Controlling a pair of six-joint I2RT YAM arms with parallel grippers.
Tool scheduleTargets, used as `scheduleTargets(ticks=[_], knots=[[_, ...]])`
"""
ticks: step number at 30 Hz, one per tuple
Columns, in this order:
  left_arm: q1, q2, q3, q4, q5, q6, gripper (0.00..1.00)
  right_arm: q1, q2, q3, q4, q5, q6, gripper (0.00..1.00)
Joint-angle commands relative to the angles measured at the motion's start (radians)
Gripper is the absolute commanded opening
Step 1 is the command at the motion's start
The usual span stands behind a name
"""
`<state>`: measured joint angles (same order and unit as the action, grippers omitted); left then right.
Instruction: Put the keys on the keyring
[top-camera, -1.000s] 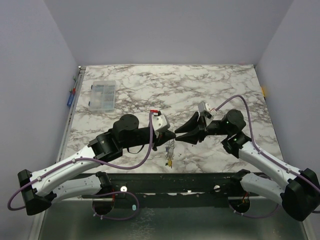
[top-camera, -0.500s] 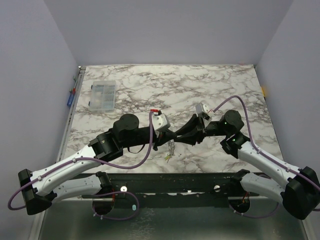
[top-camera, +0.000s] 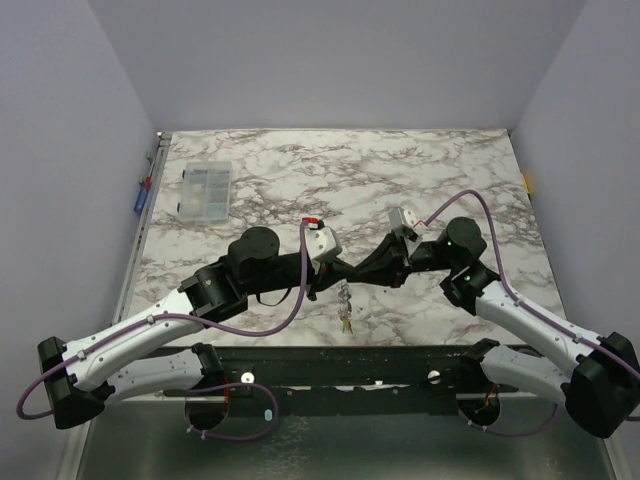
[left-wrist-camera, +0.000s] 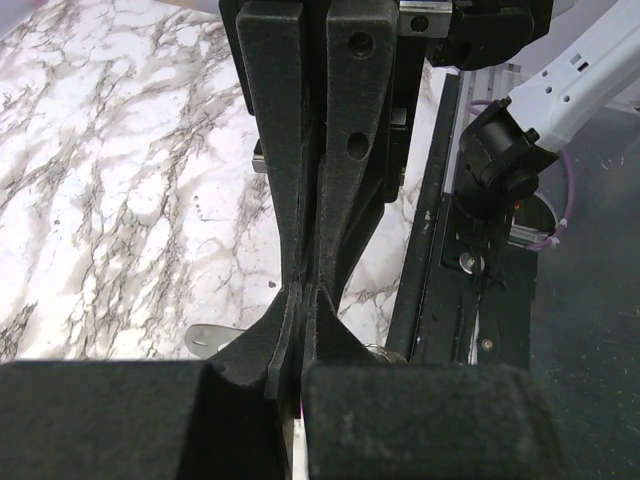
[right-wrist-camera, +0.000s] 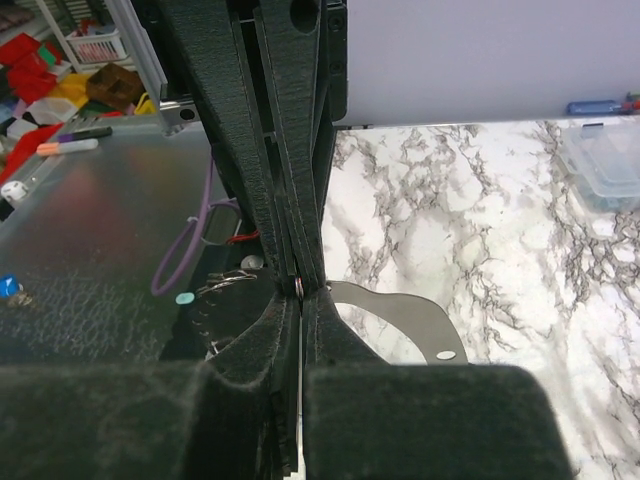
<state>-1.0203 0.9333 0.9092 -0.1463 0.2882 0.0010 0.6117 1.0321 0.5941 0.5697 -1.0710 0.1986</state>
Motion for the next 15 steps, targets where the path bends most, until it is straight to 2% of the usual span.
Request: scheduleTargets(ticks=[1,7,8,9,11,13,15], knots=[[-0.004,0.004,0.026,0.071,0.041,-0.024,0.0,0.019,0.003,0.036,-0.047,-0.011,-0.054,0.01],[-0.005,0.0,0.026,0.071,0.033,-0.028,0.0,0.02,-0.021,0.033,-0.057,0.026,-0.095,0.01],[-0.005,-0.003,0.026,0.07,0.025,-0.03,0.05,0.02,-0.029,0.031,-0.062,0.036,-0.107,0.01],[-0.005,-0.008,0.028,0.066,0.018,-0.031,0.15,0.02,-0.035,0.028,-0.066,0.046,-0.118,0.01],[-0.004,-0.02,0.033,0.058,-0.011,-0.051,0.47,0.02,-0.054,0.022,-0.08,0.079,-0.148,0.01],[-0.004,-0.028,0.054,0.032,-0.031,-0.061,0.71,0.02,-0.077,0.011,-0.094,0.127,-0.185,0.01],[-0.005,-0.034,0.082,-0.002,-0.048,-0.071,0.81,0.02,-0.1,0.002,-0.118,0.168,-0.249,0.01]])
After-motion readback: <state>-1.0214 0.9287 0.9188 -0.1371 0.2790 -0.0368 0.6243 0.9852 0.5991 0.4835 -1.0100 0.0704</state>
